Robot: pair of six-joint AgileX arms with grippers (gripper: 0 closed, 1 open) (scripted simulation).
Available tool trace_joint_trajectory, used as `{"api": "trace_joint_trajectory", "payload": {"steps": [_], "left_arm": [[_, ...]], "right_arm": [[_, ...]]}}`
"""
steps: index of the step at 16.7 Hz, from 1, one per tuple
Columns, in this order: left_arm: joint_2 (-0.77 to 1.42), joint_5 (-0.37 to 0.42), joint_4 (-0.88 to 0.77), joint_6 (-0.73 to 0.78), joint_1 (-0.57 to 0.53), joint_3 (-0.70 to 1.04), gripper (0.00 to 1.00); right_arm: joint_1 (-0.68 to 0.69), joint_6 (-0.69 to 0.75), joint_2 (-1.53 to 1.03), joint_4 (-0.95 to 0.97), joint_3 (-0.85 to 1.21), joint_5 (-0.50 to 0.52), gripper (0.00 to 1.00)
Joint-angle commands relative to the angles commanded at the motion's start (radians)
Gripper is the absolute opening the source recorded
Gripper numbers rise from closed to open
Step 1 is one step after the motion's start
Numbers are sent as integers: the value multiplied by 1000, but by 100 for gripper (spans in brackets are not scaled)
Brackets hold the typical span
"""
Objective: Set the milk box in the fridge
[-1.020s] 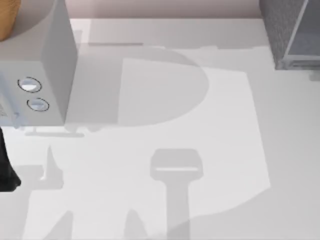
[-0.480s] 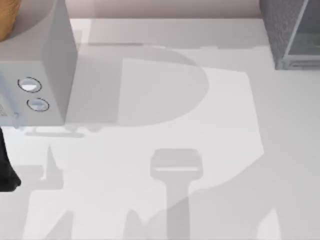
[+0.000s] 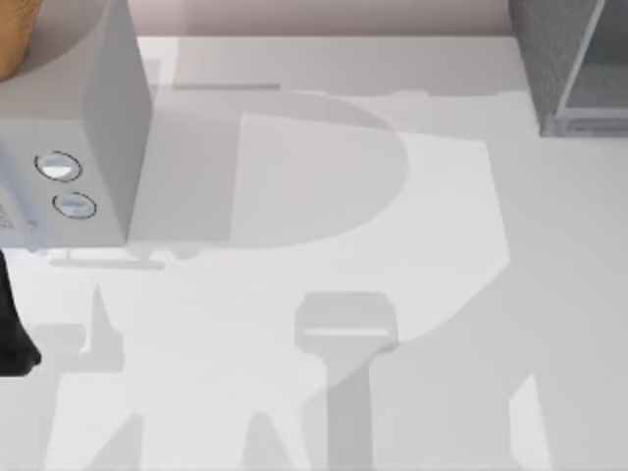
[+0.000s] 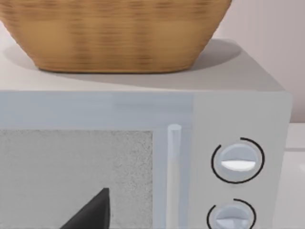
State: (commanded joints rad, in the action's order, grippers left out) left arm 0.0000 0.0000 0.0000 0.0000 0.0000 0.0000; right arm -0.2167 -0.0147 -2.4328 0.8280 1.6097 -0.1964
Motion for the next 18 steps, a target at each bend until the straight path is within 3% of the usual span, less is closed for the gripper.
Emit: {"api": "trace_joint_trajectory", "payload": {"steps": [2,15,18], "left_arm": [[0,0,0,0,0,0,100],[0,0,0,0,0,0,100],[0,0,0,0,0,0,100]], "right_arm": [[0,0,0,0,0,0,0],[0,0,0,0,0,0,98],[0,0,0,0,0,0,100]]}}
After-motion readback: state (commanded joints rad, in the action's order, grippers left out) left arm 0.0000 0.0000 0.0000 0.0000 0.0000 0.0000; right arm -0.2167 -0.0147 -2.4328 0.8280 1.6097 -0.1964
